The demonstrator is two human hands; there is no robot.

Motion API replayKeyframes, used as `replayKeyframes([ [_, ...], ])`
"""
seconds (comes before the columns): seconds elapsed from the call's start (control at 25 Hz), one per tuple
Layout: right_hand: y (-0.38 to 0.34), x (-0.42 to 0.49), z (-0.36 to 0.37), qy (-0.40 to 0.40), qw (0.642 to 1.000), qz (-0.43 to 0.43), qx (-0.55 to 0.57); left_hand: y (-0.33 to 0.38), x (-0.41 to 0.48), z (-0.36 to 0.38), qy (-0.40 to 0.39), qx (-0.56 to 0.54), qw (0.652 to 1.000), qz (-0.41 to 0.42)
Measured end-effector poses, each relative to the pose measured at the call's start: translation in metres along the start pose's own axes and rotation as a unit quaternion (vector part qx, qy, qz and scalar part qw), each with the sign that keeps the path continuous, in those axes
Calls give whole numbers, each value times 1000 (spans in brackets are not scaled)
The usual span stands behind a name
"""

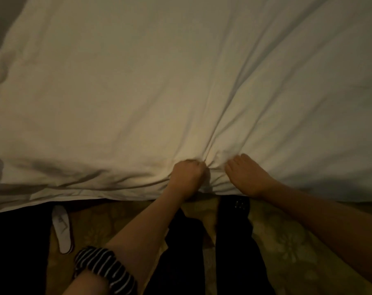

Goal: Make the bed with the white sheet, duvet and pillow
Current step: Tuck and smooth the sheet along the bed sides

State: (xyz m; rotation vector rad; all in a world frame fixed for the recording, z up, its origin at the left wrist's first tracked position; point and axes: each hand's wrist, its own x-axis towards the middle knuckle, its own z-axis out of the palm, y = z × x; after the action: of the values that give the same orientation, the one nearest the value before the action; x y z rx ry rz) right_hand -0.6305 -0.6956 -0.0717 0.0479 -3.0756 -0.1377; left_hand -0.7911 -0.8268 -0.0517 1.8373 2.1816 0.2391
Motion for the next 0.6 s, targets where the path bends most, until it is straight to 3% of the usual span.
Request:
replayKeyframes([
  [0.08, 1, -22, -3, 2, 998, -51, 45, 7, -11, 1, -22, -19, 999, 44],
  [0.2, 1, -41, -6, -16, 996, -63, 65, 23, -13, -2, -36, -33, 998, 38],
  [0.32, 3, -32, -2, -40, 996, -61, 50, 34, 8, -11, -195, 55, 979, -36],
  [0.4, 4, -30, -2, -41, 995, -56, 66, 33, 10, -12, -248, 56, 965, -64],
  [0.48, 6, -29, -9, -51, 994, -37, 93, 24, 1, -22, -232, 9, 972, -45],
  [0.6, 13, -12, -28, -22, 990, 49, 132, -5, -12, -41, -67, -46, 997, 10],
])
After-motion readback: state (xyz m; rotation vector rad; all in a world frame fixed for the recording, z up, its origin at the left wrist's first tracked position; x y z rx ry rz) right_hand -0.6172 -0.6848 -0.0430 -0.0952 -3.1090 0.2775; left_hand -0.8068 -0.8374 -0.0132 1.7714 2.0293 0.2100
